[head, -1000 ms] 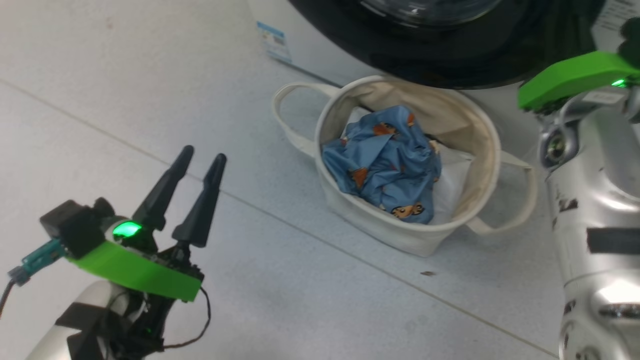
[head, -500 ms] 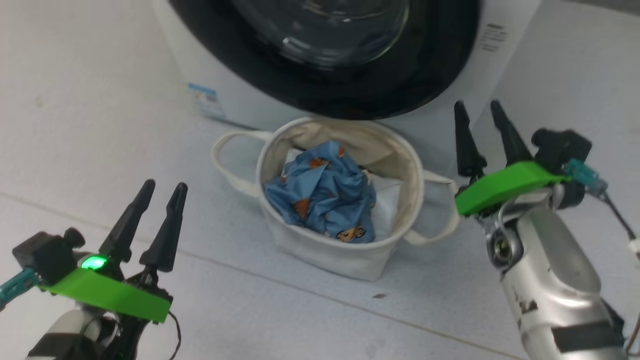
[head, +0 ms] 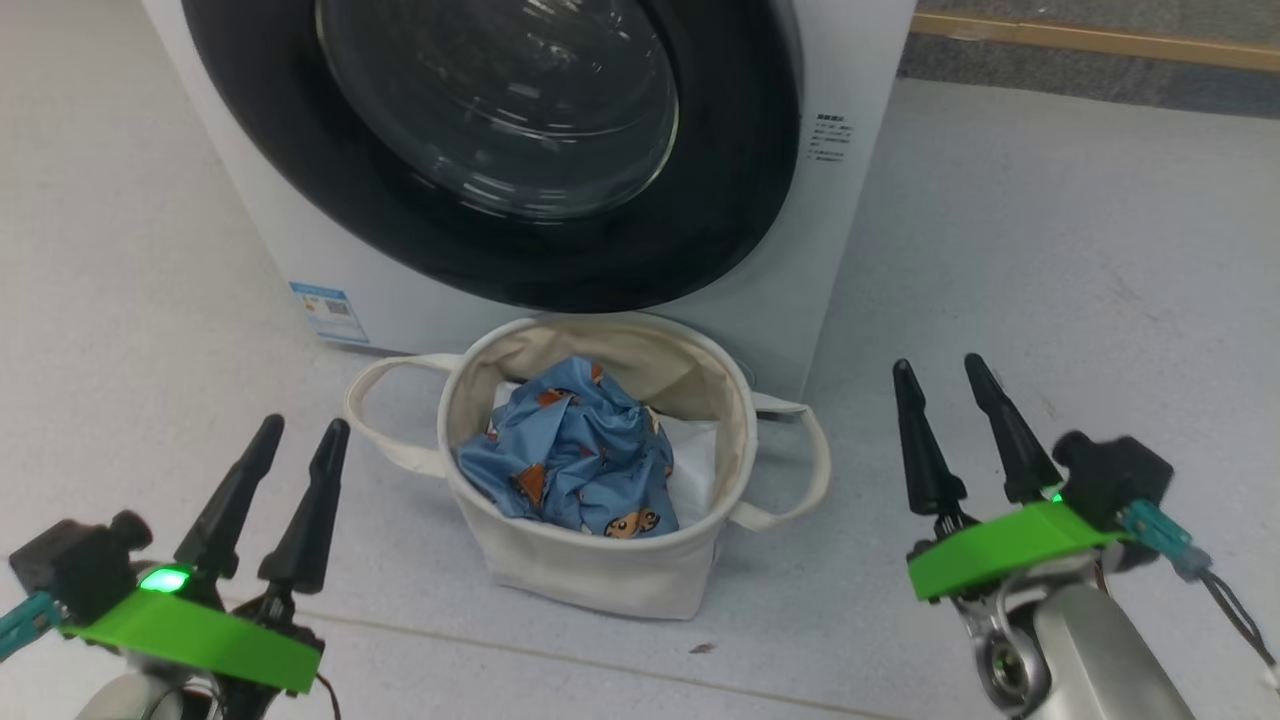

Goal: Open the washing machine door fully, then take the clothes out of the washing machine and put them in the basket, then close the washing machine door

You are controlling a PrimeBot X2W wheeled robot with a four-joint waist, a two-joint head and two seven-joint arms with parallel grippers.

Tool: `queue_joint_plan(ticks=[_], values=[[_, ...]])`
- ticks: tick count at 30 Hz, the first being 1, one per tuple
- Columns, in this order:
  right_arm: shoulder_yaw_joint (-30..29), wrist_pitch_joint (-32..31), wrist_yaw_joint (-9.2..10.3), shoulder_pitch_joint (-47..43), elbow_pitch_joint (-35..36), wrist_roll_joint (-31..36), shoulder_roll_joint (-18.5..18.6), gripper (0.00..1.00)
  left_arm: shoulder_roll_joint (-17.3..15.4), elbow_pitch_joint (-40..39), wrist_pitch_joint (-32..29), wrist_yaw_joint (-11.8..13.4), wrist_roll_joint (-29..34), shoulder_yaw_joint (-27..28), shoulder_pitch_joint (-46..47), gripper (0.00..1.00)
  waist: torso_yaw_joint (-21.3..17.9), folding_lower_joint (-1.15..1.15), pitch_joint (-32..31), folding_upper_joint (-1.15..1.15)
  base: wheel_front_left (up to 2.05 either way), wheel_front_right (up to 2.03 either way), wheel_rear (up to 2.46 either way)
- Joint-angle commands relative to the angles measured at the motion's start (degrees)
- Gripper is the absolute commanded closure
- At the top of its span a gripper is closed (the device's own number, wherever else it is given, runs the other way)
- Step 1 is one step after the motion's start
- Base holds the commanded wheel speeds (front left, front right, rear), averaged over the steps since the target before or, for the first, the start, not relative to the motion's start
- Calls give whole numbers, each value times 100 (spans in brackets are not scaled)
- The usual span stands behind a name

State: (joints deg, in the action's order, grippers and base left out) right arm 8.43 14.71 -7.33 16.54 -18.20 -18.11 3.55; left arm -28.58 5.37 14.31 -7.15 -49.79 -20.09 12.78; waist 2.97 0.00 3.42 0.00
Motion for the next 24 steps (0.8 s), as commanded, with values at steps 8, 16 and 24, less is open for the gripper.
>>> queue_joint_plan(ticks=[8, 16, 24], values=[[67, 19, -16, -552, 916, -87, -67, 0, 22, -198, 69, -34, -66, 465, -69, 0, -211, 0, -49, 0, 0, 0, 0], [55, -138, -16, -670, 1281, -26, -67, 0, -24, -227, 69, -34, -104, 451, -35, 0, -353, 0, 106, 0, 0, 0, 0], [45, -225, -16, -571, 1318, 120, -68, 0, -91, -217, 69, -34, -80, 422, 35, 0, -366, 0, 179, 0, 0, 0, 0]])
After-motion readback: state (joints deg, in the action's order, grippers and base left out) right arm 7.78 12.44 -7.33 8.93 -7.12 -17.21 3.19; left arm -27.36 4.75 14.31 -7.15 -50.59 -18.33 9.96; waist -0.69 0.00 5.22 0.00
